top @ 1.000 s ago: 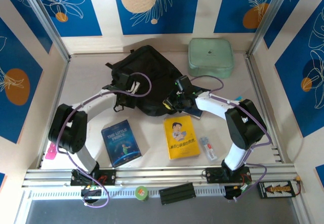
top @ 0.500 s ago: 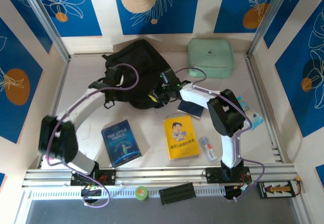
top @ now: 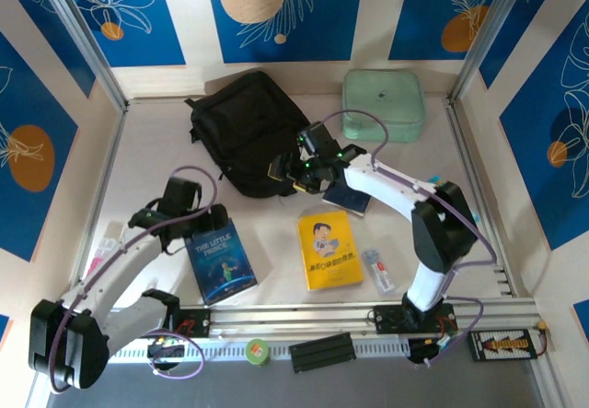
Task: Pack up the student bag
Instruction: Move the book to the bottom-center of the table.
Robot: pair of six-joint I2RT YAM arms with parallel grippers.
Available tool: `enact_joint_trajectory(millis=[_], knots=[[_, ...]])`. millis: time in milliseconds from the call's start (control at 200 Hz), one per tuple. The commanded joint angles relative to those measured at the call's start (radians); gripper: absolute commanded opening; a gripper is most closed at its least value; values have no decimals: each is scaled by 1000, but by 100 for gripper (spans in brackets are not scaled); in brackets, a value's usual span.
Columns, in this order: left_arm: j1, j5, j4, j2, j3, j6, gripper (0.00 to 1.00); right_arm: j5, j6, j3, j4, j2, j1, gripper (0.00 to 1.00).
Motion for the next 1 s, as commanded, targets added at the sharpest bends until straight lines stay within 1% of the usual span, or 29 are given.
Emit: enact_joint_trajectory(millis=[0,85,185,370,540,640,740,835,905,995], knots=[[-21,157,66,-39,-76,-139,86,86,-76,-60,-92,-48,50,79],[-46,187,105,-39,-126,-202,86,116,-64,-80,-98,-68,76,79],[-92,192,153,-29,-180,-277,83,152,-54,-93,-89,-70,113,79],[-164,193,325,23,-248,-412,80,165,-39,-123,-42,-50,154,78],[-170,147,463,152,-256,-510,74,197,-33,-172,-3,-70,171,78],[-161,105,536,242,-219,-528,73,211,-25,-198,23,-86,180,77],[-137,124,579,323,-165,-536,73,226,-23,-198,27,-87,196,77],[-102,195,598,343,-112,-501,73,216,-25,-178,23,-60,205,77],[-74,279,591,330,-71,-403,73,210,-37,-162,31,-31,217,75],[-37,306,450,289,-11,-291,76,238,-63,-138,37,-5,248,74]])
